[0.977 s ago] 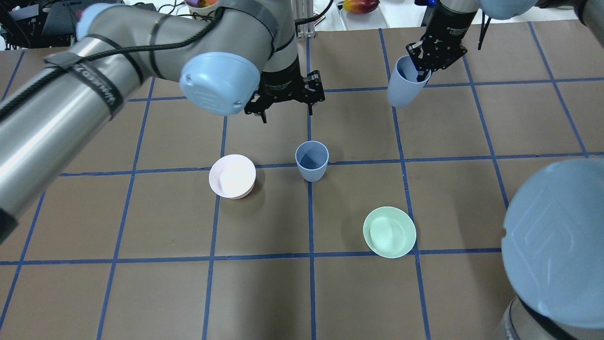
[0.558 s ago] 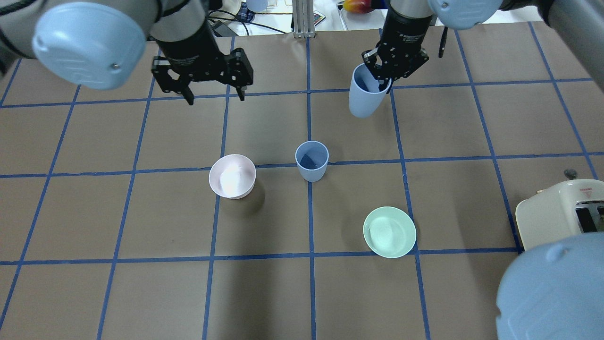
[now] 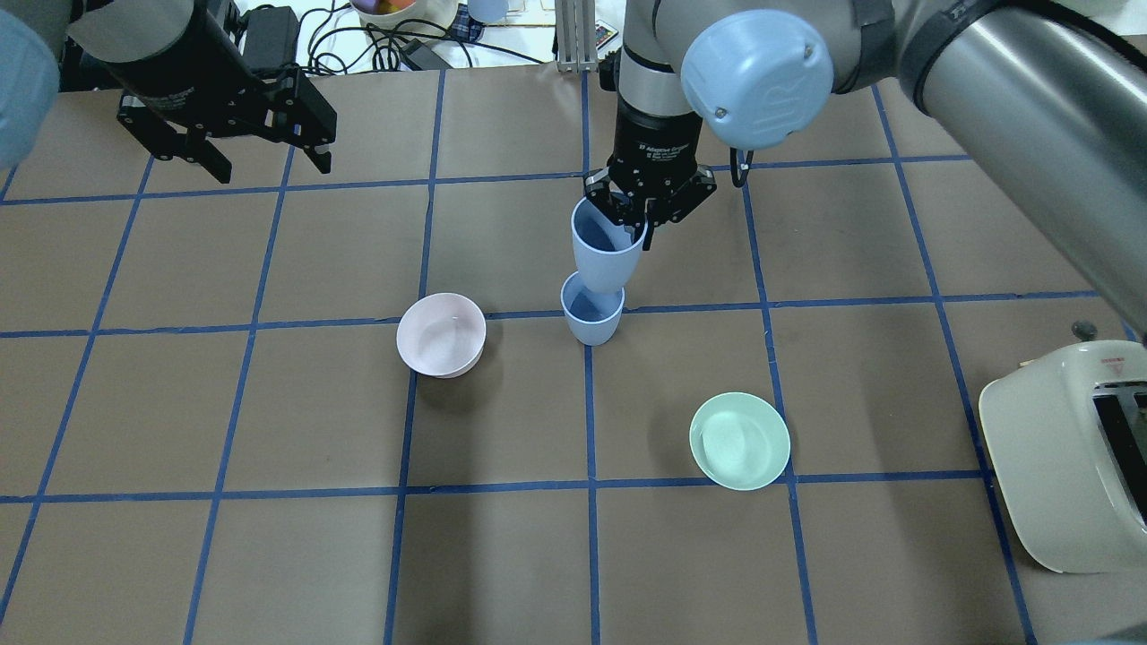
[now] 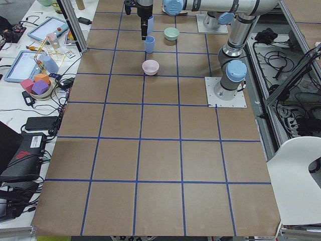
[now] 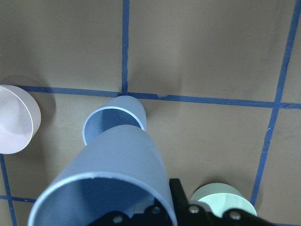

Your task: Stack blue cups with both arms

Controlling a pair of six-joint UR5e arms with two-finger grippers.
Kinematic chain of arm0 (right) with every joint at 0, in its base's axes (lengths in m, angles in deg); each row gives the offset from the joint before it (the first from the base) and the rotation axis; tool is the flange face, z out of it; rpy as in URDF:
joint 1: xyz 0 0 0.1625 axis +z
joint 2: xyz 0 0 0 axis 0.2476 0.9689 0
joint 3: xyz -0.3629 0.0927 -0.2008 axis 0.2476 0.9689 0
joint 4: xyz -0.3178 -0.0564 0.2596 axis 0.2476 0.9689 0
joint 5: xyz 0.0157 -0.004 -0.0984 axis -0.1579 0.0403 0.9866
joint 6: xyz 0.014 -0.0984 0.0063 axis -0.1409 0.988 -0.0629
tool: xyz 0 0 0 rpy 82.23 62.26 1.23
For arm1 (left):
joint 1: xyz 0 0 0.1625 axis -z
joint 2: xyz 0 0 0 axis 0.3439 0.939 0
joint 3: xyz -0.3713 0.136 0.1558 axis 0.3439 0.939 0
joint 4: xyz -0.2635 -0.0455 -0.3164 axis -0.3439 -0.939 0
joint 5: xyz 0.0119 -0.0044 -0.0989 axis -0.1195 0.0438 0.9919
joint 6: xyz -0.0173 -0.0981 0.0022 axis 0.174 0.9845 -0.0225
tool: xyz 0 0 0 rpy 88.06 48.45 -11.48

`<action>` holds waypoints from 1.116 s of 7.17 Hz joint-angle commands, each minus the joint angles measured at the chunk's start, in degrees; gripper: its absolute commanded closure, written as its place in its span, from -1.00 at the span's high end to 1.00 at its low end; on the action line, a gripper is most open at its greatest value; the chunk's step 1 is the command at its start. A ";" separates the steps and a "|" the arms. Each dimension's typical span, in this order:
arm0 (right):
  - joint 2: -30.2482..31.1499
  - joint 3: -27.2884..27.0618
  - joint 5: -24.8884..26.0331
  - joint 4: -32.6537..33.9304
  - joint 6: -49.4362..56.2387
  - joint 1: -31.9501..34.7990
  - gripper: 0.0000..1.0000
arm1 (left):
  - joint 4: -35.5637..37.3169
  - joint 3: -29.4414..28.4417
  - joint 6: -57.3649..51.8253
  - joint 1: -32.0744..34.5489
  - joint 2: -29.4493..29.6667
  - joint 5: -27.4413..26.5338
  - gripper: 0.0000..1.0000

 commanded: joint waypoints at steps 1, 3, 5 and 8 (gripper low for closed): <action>0.07 -4.02 0.02 4.90 -0.43 0.99 -1.00 | 0.27 0.85 3.93 -0.35 -0.38 0.83 1.00; 0.15 -7.10 -0.07 9.40 -0.43 1.08 -1.00 | 0.01 1.11 7.84 -0.26 -0.81 0.66 1.00; 0.07 -7.20 0.02 9.41 -0.43 1.08 -1.00 | -0.17 1.11 7.85 -0.18 -1.34 0.04 1.00; -0.20 -7.20 0.02 9.41 -0.43 1.16 -1.00 | -0.43 1.11 7.85 -0.18 -2.05 0.39 1.00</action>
